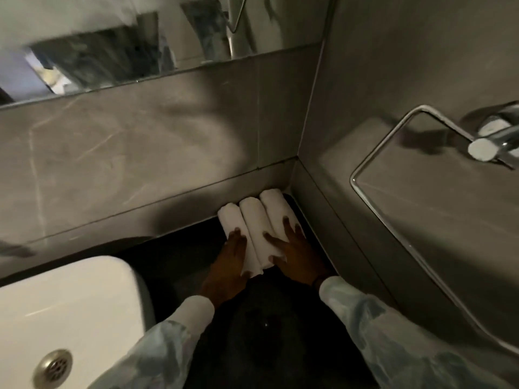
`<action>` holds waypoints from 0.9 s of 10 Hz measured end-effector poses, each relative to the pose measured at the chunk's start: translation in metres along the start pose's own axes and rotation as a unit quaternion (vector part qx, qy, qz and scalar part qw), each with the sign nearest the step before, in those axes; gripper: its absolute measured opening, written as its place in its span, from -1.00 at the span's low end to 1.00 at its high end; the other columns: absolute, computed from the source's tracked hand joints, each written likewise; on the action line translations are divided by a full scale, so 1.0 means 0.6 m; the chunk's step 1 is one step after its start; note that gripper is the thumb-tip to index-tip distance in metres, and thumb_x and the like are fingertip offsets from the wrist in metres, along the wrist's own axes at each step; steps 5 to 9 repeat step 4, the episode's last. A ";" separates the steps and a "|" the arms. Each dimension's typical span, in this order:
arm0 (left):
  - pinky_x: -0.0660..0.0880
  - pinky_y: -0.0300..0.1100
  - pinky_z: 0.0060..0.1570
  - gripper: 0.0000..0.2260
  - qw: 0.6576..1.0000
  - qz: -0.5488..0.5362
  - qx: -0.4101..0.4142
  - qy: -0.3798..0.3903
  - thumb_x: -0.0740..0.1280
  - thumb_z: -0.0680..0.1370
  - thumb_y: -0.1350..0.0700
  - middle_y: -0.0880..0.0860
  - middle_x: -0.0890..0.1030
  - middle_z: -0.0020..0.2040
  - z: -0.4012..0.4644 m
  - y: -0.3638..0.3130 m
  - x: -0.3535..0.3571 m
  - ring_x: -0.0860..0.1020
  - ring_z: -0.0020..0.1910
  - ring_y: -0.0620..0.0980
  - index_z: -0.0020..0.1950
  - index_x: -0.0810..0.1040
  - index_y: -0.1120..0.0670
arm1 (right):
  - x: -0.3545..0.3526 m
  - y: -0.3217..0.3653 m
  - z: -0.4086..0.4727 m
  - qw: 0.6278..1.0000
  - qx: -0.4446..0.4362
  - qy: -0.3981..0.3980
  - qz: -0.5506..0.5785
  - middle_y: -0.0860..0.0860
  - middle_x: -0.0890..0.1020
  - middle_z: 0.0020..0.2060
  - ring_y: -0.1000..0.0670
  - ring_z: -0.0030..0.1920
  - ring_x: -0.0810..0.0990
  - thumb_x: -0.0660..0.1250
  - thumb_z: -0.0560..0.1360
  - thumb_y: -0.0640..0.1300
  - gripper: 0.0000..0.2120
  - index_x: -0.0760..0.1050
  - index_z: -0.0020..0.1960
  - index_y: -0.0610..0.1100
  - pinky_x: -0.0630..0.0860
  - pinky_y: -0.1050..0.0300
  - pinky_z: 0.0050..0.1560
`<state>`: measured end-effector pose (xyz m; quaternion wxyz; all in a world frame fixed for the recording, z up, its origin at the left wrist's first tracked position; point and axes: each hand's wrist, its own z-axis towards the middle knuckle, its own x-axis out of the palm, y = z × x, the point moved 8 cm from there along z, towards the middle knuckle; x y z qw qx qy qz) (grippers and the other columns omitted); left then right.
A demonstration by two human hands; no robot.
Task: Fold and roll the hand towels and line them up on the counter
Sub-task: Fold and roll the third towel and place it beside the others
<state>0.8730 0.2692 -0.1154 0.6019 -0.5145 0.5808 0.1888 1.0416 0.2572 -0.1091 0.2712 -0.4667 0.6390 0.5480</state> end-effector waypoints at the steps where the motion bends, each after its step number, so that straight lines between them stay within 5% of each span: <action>1: 0.00 0.05 0.54 -0.11 0.999 0.002 -0.008 0.045 0.38 0.49 -0.01 0.16 -0.23 0.56 0.020 -0.002 0.003 -0.19 0.54 0.14 0.54 -0.21 0.16 | 0.010 -0.005 0.015 1.000 0.002 0.007 -0.024 -0.10 -0.27 0.55 -0.35 0.51 -0.18 0.20 0.57 0.15 -0.39 -0.05 0.50 0.32 0.00 -0.35 0.48; 9: -0.11 0.09 0.53 -0.12 0.995 0.085 -0.027 0.039 0.33 0.50 -0.11 0.16 -0.21 0.57 -0.012 -0.014 -0.021 -0.18 0.55 0.14 0.54 -0.20 0.12 | -0.016 0.015 -0.008 0.997 0.030 0.012 -0.070 -0.03 -0.25 0.56 -0.30 0.52 -0.19 0.14 0.52 0.30 -0.34 -0.14 0.49 0.37 -0.04 -0.45 0.44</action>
